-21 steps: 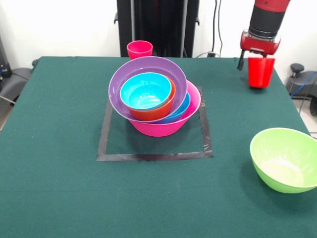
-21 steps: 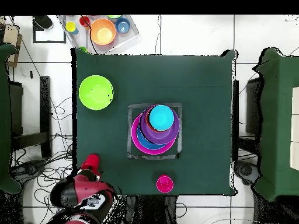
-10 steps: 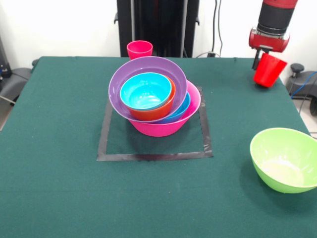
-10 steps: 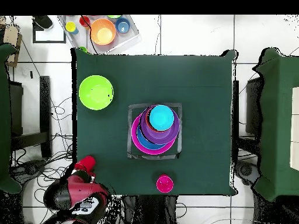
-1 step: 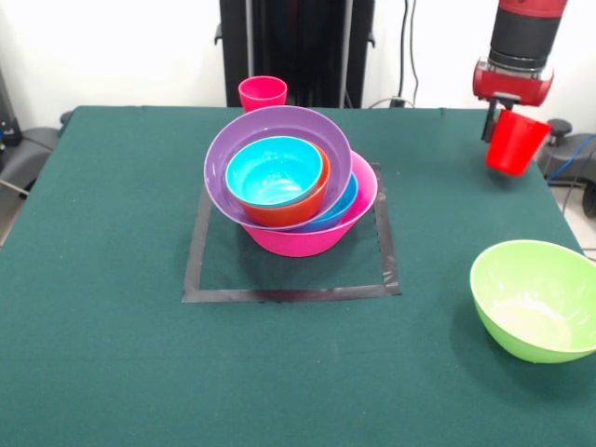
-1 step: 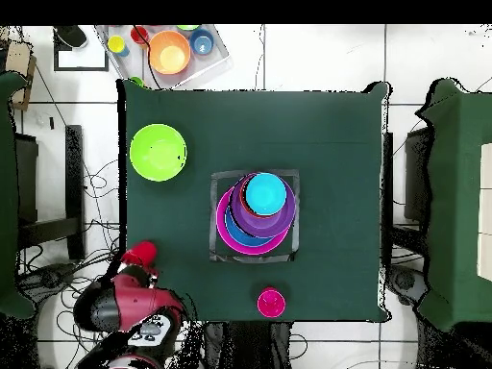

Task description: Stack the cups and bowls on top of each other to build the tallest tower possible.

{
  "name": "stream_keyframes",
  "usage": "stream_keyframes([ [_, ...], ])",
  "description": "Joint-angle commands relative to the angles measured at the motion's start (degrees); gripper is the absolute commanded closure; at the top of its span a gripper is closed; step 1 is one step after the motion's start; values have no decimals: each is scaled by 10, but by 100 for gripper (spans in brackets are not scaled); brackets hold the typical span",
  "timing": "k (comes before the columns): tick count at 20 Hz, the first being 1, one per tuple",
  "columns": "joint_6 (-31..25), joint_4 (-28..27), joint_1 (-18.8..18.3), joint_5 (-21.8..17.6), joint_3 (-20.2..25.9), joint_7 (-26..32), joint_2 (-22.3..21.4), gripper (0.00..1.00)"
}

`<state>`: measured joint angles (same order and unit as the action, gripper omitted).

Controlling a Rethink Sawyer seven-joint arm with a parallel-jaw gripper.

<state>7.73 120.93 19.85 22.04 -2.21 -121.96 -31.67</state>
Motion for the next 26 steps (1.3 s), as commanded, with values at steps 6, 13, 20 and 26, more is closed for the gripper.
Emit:
stream_keyframes([
  [6, -262, -164, -56, -13, -12, -21, -74, 100],
  [13, -518, -264, -93, -58, -19, -20, -115, 100],
  [20, -711, -395, -143, -100, -50, -33, -97, 100],
  [26, -803, -435, -215, -119, -37, 17, -101, 100],
])
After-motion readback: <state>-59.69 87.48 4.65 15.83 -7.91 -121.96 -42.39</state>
